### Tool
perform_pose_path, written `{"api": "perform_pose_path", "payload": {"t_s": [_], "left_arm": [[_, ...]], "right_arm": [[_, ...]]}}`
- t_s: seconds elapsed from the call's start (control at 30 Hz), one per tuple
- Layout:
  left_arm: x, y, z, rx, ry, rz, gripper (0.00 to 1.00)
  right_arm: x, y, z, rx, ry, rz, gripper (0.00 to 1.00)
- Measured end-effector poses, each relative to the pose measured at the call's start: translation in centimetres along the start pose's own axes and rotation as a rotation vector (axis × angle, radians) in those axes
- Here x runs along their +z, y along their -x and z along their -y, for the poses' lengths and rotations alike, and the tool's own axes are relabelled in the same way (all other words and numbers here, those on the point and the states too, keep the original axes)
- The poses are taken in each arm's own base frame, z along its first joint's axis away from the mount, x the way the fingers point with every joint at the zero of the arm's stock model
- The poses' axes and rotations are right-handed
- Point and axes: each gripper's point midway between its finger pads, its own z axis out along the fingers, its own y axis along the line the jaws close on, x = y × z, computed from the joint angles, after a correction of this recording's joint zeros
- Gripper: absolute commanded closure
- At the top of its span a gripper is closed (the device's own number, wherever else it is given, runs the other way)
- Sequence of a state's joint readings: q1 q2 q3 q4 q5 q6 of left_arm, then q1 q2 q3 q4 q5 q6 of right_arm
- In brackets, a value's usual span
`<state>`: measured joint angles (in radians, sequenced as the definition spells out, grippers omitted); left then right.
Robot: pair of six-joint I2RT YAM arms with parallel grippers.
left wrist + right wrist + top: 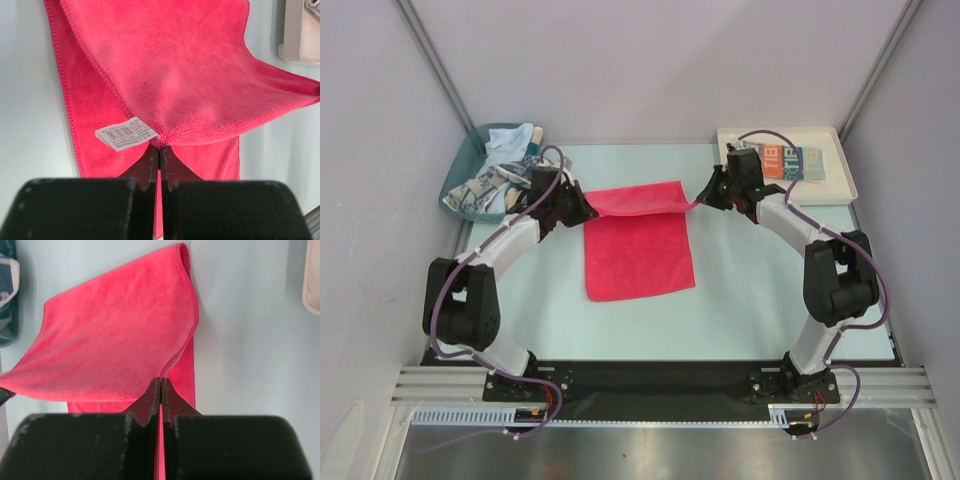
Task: Fold and stack the towels
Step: Fold the towel
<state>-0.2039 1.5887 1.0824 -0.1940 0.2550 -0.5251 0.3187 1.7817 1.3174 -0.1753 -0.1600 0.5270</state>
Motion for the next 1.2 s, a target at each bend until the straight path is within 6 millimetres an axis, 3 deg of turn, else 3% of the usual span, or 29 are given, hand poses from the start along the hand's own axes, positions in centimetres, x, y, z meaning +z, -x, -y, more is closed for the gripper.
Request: {"api": "perform_pose_path", "payload": {"t_s": [0.13,0.5,0.73,1.07,1.2], "left_arm": [[-0.8,-0.8,-0.1,0.005,0.01,0.002,1.0],[-2.2,-5.1,-2.0,-0.009,0.049,-0.058,1.0],[-2.6,-6.9,-3.0,-0.031,0.071,-0.085,1.0],[-4.2,-6.3,-2.3,-0.02,0.053,-0.035,0.99],[-4.4,-7.2,-2.8,-0.028,0.058,-0.045,1.0]], "right_arm": [[-1.0,-1.3,0.1,-0.005,-0.007,-0.017,1.0],[-2.3,-7.4,1.3,-0.024,-0.046,-0.118,1.0],[-3.1,-7.4,0.7,-0.037,-0.04,-0.1,1.0],[-4.9,-6.4,-0.9,-0.058,-0.013,-0.055,1.0],[-4.9,-7.4,-0.9,-0.066,-0.016,-0.068,1.0]]}}
